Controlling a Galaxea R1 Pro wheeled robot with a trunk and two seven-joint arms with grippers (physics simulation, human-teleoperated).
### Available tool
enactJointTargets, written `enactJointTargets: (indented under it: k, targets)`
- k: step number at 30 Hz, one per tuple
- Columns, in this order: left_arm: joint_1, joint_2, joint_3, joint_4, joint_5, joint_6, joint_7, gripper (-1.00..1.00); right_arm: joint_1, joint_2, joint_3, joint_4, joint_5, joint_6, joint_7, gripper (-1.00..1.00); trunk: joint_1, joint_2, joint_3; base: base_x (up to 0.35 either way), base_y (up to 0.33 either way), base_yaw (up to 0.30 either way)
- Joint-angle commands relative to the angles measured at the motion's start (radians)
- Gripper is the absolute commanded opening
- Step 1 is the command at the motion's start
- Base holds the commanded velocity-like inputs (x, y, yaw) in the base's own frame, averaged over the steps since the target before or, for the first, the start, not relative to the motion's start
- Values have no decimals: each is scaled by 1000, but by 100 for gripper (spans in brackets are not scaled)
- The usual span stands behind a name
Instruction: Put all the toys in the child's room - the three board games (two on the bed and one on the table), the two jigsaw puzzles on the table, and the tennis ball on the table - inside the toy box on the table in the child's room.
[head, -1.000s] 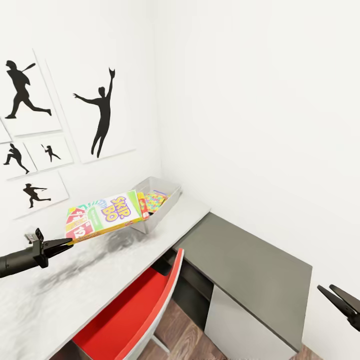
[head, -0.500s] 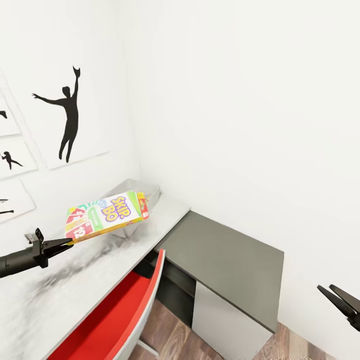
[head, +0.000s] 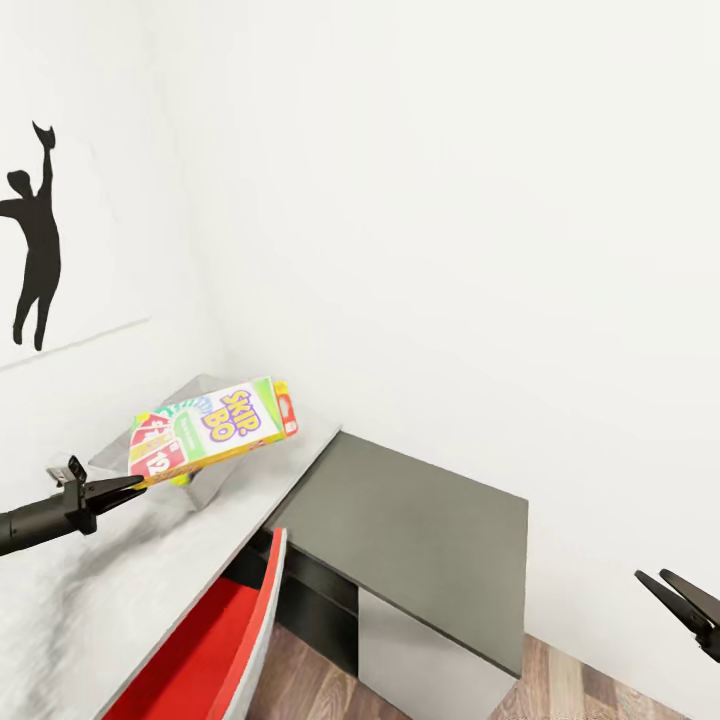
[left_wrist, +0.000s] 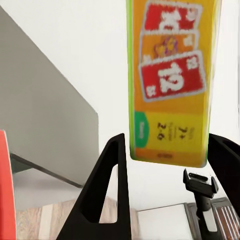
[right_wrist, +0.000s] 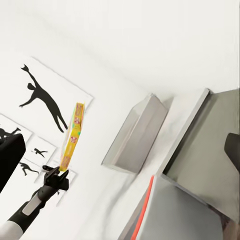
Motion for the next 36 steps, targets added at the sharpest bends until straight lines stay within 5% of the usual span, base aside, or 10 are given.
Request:
enactJointTargets:
  k: [1, 16, 36]
  targets:
    - [-1, 0, 0, 0, 6, 10, -7, -100, 0, 0, 0, -1, -3, 7, 0, 100, 1, -2, -2, 52, 0, -281]
    - [-1, 0, 0, 0, 6, 10, -15, -100, 0, 0, -1, -1, -3, 7, 1, 100, 1, -2, -2, 90, 33, -241]
    - [-1, 0, -3, -1, 6, 9, -15, -100, 0, 0, 1, -1, -3, 7, 0, 100, 1, -2, -2, 81, 93, 78]
